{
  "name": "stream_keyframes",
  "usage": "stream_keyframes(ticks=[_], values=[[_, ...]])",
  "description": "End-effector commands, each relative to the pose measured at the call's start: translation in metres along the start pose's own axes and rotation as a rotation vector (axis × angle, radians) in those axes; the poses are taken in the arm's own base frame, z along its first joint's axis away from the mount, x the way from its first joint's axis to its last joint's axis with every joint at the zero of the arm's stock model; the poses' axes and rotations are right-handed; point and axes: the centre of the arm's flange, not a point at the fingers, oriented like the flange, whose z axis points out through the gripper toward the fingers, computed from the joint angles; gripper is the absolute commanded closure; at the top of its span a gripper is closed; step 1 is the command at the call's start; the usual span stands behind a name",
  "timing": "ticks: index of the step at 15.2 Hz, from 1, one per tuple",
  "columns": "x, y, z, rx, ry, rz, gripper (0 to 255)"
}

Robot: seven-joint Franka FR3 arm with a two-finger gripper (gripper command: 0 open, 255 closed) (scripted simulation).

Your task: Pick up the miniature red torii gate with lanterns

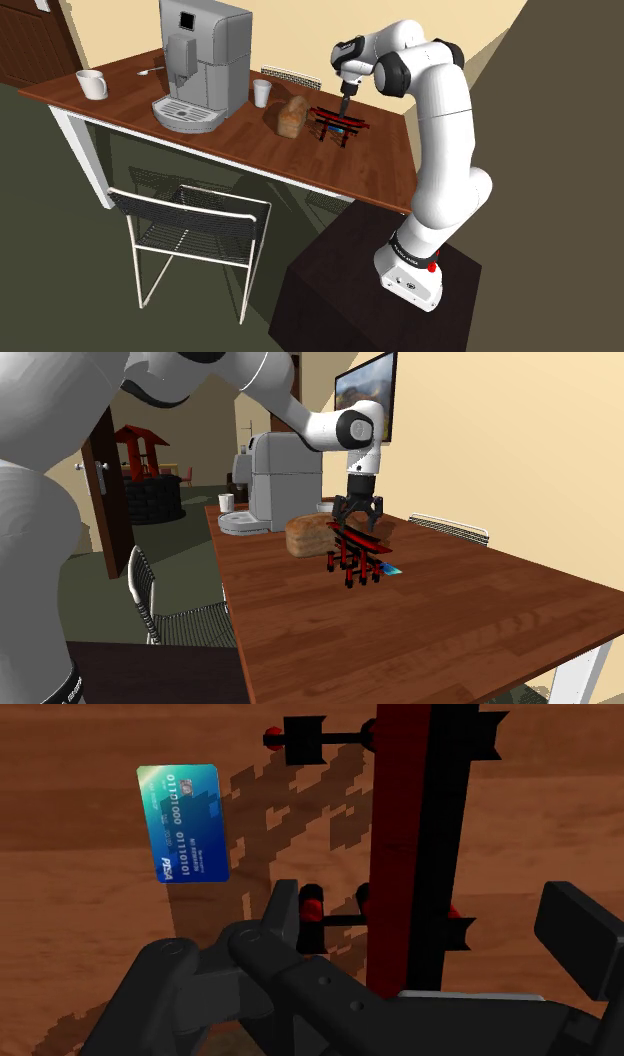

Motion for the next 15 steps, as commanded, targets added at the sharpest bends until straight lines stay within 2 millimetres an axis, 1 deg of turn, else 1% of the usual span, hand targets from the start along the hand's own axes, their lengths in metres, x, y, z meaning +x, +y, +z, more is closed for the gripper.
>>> stream_keyframes(ticks=[1, 3, 5, 6, 15], values=[[0.001, 0.001, 0.010, 0.000, 0.000, -0.001, 0], [0.001, 0.002, 0.024, 0.000, 0.000, -0.001, 0], [0.001, 0.002, 0.024, 0.000, 0.000, 0.000, 0], [0.001, 0.002, 0.024, 0.000, 0.000, -0.001, 255], [0.001, 0.002, 0.024, 0.000, 0.000, -0.001, 255]])
